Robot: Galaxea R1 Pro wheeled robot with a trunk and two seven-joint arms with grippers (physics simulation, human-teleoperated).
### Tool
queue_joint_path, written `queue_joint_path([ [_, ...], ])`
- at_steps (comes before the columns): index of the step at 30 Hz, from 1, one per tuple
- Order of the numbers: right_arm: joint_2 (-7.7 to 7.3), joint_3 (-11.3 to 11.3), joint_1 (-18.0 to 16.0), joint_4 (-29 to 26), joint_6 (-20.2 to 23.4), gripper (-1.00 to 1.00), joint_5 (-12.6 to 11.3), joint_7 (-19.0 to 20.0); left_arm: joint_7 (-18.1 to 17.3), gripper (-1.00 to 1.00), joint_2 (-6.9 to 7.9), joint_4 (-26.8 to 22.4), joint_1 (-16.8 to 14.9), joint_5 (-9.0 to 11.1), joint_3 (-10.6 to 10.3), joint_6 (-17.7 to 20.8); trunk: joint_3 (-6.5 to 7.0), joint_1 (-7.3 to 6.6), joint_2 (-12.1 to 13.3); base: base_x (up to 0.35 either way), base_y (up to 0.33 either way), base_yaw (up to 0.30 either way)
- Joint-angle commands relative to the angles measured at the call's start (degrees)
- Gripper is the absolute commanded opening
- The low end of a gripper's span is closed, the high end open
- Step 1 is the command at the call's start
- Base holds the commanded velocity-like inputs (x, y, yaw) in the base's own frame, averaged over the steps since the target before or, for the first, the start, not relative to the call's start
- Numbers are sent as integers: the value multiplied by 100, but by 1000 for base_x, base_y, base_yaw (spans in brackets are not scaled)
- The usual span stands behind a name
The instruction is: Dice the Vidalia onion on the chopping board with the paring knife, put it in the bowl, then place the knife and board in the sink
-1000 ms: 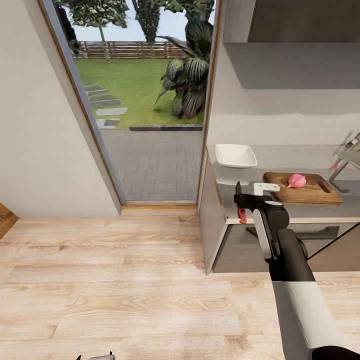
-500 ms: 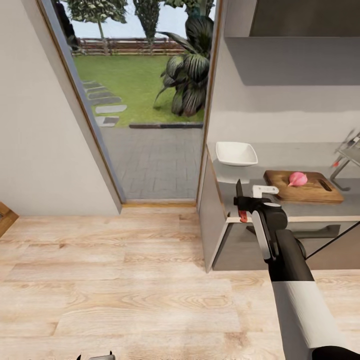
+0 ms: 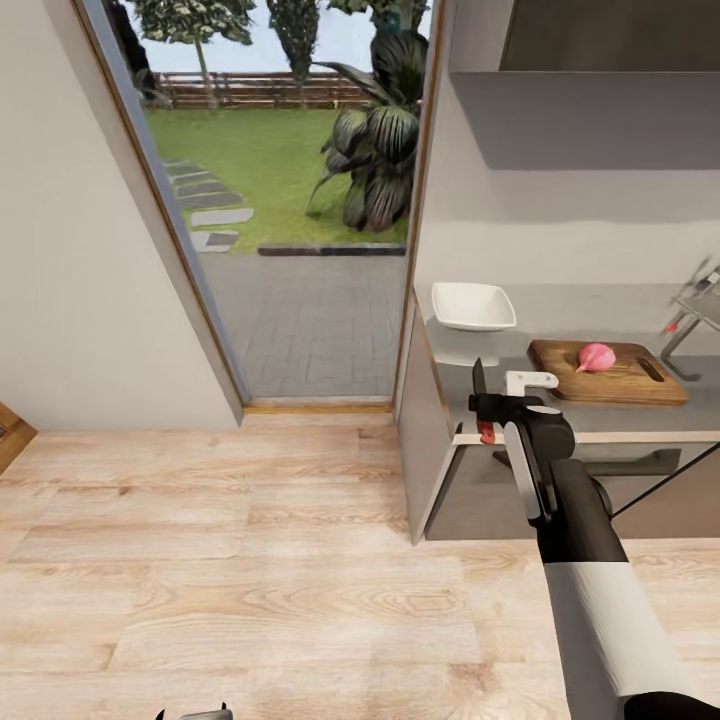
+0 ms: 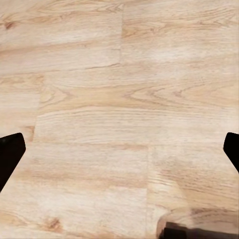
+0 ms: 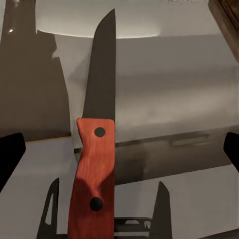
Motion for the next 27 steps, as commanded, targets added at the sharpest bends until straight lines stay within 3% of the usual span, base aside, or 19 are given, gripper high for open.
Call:
queue_joint_path([
  [1,5,-4,-4,-5,26,100,-3,-13,15,100,-5,22,-8,35,-49,-29,-7,1,-4,0,0,0],
  [27,18,14,0,173,-2,100,-7,-9,29,100,-52,22,-8,34,-49,-30,-153,1,-4,0,0,0],
])
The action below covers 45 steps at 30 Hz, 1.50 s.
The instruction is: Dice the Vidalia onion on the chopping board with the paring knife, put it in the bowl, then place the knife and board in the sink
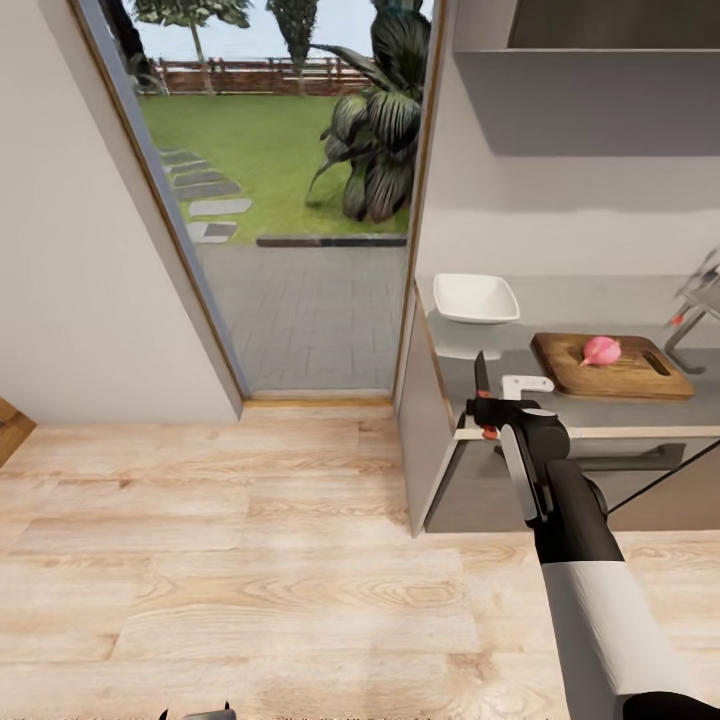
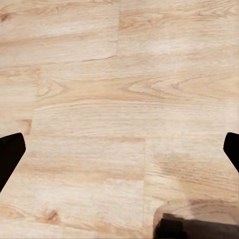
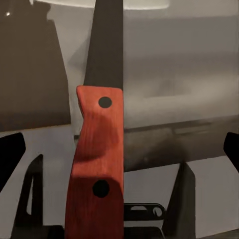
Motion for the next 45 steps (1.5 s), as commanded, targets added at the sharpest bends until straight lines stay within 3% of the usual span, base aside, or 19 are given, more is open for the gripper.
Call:
queue_joint_path([
  [1,4,-4,-4,-2,26,100,-4,-14,16,100,-5,22,-8,34,-50,-29,-12,1,-4,0,0,0],
  [41,5,-4,-4,80,24,100,-4,-14,16,100,-5,22,-8,34,-50,-29,-126,1,-4,0,0,0],
  [42,5,-4,-3,80,23,-100,-4,-14,16,100,-5,22,-8,34,-50,-29,-126,1,-4,0,0,0],
  [45,5,-4,0,80,23,-100,-4,-14,16,100,-5,22,-8,34,-50,-29,-126,1,-4,0,0,0],
])
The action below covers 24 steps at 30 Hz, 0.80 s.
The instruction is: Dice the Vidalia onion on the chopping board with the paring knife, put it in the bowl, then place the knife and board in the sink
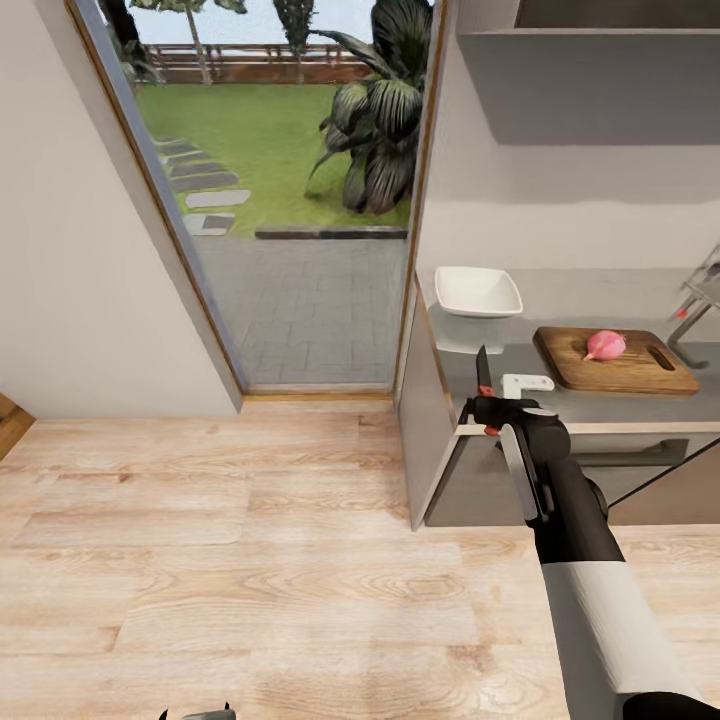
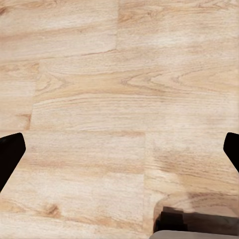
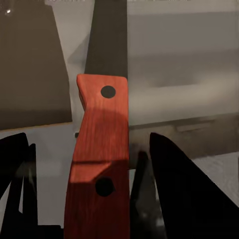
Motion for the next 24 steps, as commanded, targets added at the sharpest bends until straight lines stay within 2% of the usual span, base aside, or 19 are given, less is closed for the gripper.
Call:
queue_joint_path([
  [1,2,-6,-2,120,55,-100,44,-3,16,100,-5,22,-8,35,-50,-29,-6,1,-4,0,0,0],
  [24,-6,-15,-7,120,58,-100,44,-3,16,100,-5,22,-8,35,-50,-29,-6,1,-4,0,0,0],
])
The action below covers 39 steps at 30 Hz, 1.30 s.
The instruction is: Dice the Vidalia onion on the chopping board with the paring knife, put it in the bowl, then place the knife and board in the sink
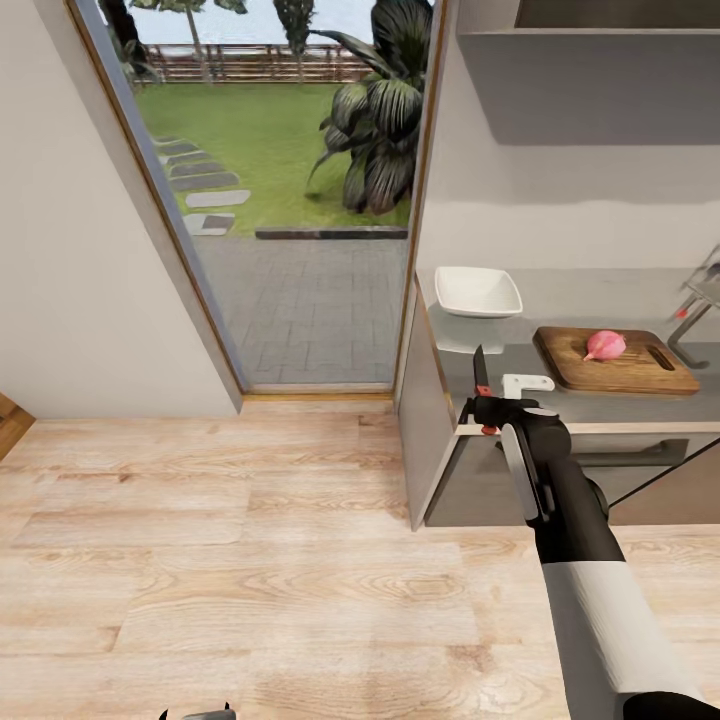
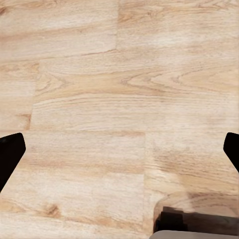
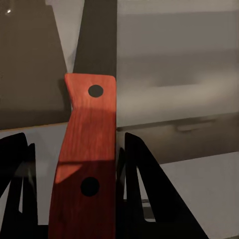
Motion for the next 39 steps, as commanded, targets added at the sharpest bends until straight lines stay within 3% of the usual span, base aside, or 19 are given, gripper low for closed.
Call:
queue_joint_path([
  [1,2,-7,-3,118,47,-100,63,-14,16,100,-5,22,-8,35,-50,-29,-5,2,-3,0,0,0],
  [17,2,-7,-1,118,47,-100,63,-14,16,100,-5,22,-8,35,-50,-29,-5,2,-3,0,0,0],
  [39,2,-7,-1,118,47,-100,63,-14,12,100,-5,22,-8,35,-50,-29,390,-482,879,0,0,0],
])
